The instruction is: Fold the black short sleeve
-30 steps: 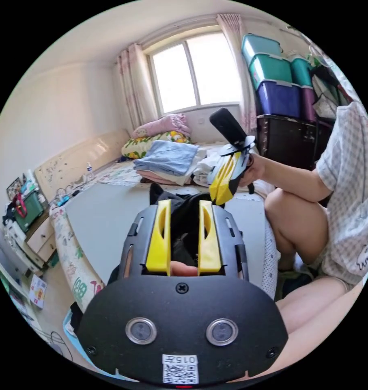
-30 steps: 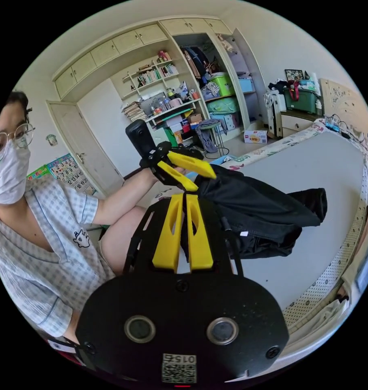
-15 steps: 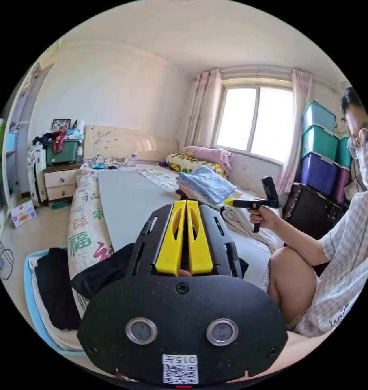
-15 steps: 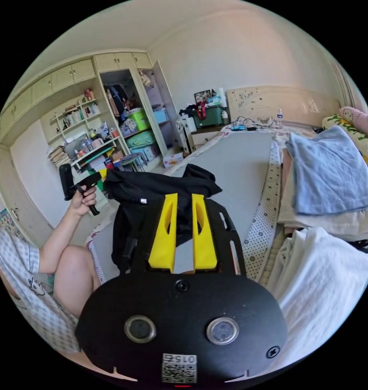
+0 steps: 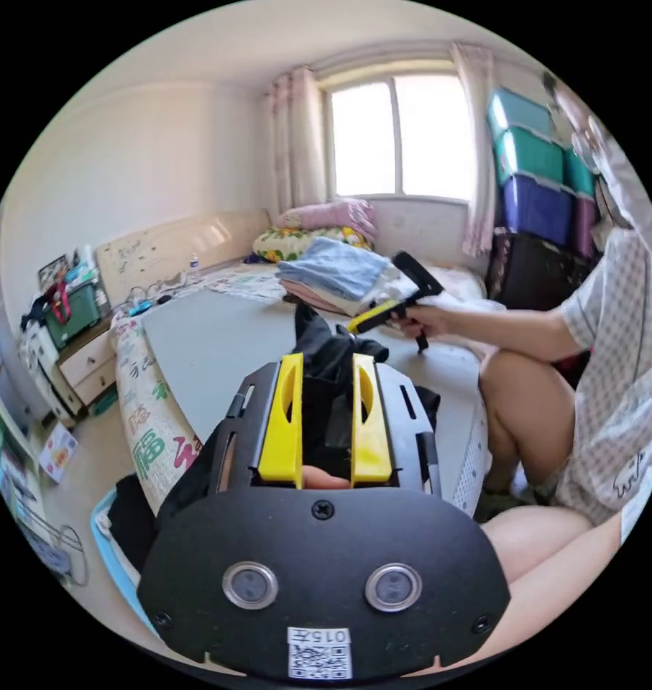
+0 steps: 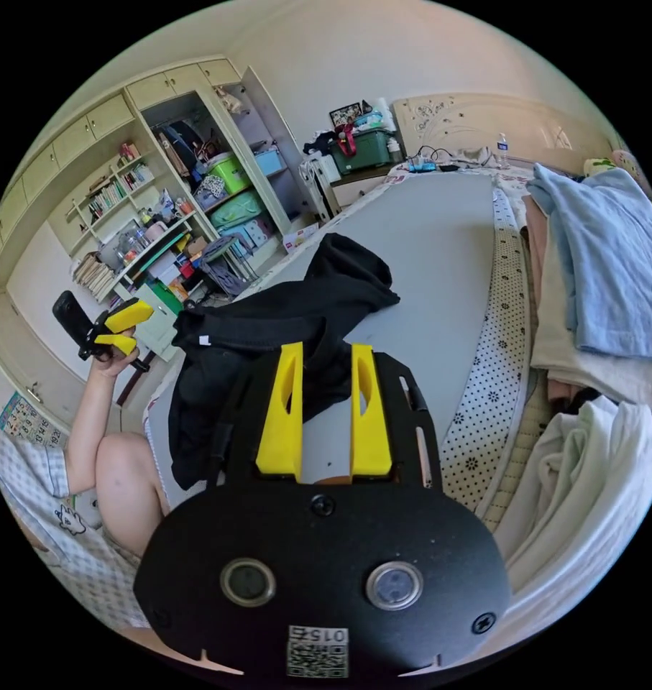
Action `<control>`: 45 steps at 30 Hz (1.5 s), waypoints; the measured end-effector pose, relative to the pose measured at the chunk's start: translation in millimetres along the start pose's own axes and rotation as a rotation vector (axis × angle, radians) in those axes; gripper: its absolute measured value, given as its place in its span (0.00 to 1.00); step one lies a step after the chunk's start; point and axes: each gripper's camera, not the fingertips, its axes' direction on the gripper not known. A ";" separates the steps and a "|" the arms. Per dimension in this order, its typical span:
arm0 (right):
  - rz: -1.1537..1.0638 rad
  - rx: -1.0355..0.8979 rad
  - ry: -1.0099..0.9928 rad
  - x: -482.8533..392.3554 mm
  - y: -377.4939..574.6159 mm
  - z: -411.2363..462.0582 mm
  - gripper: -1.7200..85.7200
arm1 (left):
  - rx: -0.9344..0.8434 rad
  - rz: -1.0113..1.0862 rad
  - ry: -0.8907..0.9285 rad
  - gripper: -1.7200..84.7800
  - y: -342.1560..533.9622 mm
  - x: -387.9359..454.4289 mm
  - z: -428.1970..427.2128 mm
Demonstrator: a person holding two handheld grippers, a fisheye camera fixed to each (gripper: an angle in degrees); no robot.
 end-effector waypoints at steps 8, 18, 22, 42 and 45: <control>0.062 -0.068 -0.116 6.0 -9.6 48.6 0.10 | -0.079 -0.116 -0.077 0.15 10.0 -32.9 33.4; 0.040 0.012 -0.087 10.3 9.4 22.7 0.02 | -0.122 -0.242 0.018 0.03 17.6 -67.5 63.0; 0.053 0.192 -0.093 4.8 27.0 -39.5 0.02 | 0.053 -0.328 -0.061 0.02 17.1 -77.7 23.5; -0.040 0.256 -0.125 16.0 31.0 -66.3 0.12 | 0.139 -0.404 -0.385 0.02 19.6 -75.8 -11.6; 0.004 0.209 -0.092 37.0 21.8 -45.3 0.11 | 0.112 -0.410 -0.393 0.02 17.6 -75.9 -8.8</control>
